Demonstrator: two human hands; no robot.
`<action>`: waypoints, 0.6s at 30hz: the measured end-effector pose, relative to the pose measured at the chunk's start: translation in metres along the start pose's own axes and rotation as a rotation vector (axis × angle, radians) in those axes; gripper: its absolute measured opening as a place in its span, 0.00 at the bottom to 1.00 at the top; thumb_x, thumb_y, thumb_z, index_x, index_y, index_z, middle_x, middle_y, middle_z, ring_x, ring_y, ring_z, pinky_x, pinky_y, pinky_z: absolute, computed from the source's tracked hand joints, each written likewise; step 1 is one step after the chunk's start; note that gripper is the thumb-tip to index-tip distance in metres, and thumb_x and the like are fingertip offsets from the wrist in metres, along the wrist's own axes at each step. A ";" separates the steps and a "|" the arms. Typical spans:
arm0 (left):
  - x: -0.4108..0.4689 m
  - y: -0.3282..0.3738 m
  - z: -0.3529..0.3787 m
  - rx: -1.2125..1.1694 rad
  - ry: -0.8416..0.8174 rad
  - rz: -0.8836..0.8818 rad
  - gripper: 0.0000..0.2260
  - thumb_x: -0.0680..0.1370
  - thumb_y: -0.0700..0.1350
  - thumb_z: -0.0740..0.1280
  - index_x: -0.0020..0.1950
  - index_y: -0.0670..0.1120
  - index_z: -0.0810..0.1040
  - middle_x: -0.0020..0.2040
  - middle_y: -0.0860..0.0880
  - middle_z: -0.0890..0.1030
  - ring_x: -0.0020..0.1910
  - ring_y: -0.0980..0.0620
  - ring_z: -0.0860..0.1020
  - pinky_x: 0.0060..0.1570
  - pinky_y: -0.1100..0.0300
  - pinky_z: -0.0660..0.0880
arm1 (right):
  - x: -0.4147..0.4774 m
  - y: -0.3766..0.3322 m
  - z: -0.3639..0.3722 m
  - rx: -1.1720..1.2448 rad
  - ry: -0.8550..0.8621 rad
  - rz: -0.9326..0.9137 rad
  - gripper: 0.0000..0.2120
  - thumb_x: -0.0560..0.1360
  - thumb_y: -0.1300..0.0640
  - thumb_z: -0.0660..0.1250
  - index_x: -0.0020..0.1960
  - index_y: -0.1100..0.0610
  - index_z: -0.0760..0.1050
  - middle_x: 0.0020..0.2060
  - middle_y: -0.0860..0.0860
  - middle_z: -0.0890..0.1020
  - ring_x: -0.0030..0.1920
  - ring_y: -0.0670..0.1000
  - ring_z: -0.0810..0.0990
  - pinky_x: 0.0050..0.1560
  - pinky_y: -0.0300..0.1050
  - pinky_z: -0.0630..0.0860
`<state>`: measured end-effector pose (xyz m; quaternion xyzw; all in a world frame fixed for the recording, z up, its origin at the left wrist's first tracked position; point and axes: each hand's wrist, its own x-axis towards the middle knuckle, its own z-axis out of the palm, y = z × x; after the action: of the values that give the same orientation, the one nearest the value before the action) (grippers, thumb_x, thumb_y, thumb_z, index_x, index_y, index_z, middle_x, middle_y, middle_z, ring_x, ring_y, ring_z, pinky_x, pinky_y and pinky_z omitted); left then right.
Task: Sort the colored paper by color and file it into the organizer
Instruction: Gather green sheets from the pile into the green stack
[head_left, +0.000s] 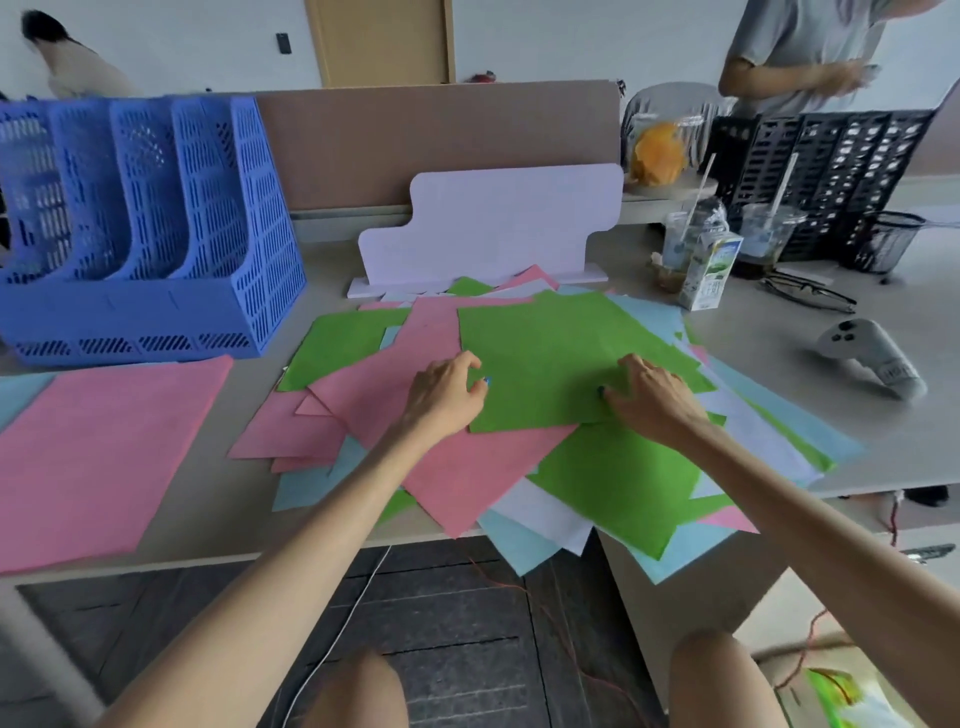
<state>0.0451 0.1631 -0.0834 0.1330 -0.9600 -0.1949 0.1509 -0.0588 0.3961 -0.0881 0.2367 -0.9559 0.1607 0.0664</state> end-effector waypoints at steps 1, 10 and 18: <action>0.004 0.004 0.003 -0.037 -0.012 -0.041 0.16 0.80 0.46 0.62 0.66 0.44 0.71 0.54 0.46 0.79 0.49 0.49 0.78 0.52 0.57 0.74 | 0.002 0.003 0.000 -0.007 0.017 -0.021 0.22 0.79 0.48 0.62 0.67 0.60 0.67 0.58 0.58 0.78 0.53 0.56 0.78 0.55 0.49 0.73; 0.033 0.033 0.014 -0.686 0.170 -0.511 0.24 0.71 0.32 0.71 0.65 0.41 0.69 0.60 0.46 0.73 0.53 0.51 0.71 0.49 0.62 0.68 | 0.026 0.036 -0.008 0.274 0.084 -0.094 0.10 0.74 0.59 0.67 0.55 0.57 0.78 0.47 0.52 0.84 0.48 0.53 0.82 0.49 0.47 0.78; 0.038 0.051 0.029 -0.586 0.210 -0.534 0.19 0.74 0.30 0.64 0.63 0.39 0.77 0.61 0.41 0.78 0.43 0.53 0.75 0.38 0.72 0.69 | 0.055 0.074 -0.009 0.201 0.086 0.129 0.17 0.72 0.62 0.64 0.60 0.62 0.73 0.57 0.59 0.78 0.57 0.60 0.76 0.48 0.48 0.73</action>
<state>-0.0092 0.2061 -0.0784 0.3481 -0.7750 -0.4777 0.2239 -0.1418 0.4375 -0.0892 0.1733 -0.9444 0.2697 0.0728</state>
